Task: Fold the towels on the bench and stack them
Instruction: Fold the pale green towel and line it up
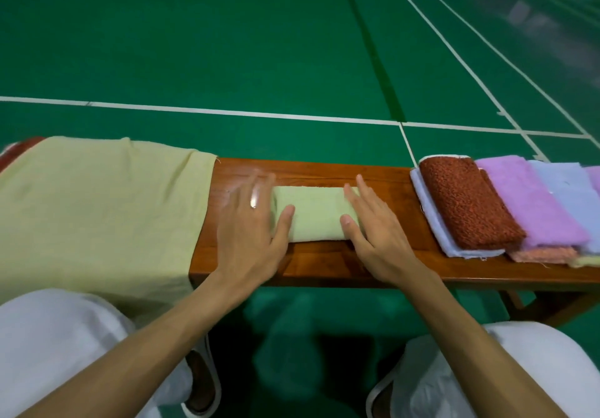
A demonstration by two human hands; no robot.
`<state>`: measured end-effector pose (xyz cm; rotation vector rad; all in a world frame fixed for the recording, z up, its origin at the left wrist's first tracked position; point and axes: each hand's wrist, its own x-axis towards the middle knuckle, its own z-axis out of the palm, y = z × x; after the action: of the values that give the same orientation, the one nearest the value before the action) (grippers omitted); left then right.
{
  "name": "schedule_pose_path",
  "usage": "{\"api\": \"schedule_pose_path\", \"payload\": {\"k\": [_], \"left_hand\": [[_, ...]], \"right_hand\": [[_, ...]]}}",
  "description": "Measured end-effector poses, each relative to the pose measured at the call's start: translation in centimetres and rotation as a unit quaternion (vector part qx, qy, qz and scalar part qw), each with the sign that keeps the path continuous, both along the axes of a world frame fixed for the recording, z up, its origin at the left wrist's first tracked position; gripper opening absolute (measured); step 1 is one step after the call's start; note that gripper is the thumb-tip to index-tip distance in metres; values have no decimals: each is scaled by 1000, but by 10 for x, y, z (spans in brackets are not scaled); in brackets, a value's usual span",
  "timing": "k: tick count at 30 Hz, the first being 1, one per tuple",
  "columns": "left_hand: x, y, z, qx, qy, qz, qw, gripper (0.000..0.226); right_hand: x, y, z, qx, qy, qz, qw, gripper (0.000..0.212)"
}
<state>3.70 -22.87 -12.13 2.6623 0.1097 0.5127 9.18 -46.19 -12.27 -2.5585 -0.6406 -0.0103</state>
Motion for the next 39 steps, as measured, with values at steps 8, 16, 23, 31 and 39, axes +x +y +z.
{"api": "schedule_pose_path", "payload": {"k": [8, 16, 23, 31, 39], "left_hand": [[19, -6, -1, -3, 133, 149, 980, 73], [30, -13, 1, -201, 143, 83, 965, 40], [37, -9, 19, -574, 84, 65, 812, 49], [74, -41, 51, -630, 50, -12, 775, 70], [154, -186, 83, -607, 90, -102, 783, 62]], "right_hand": [[-3, 46, 16, -67, 31, -304, 950, 72], [10, 37, 27, 72, 147, -249, 955, 46], [6, 21, 26, 429, 191, -140, 872, 74], [13, -17, 49, 405, 40, -151, 901, 45], [36, -147, 83, 422, -42, -293, 857, 16]]}}
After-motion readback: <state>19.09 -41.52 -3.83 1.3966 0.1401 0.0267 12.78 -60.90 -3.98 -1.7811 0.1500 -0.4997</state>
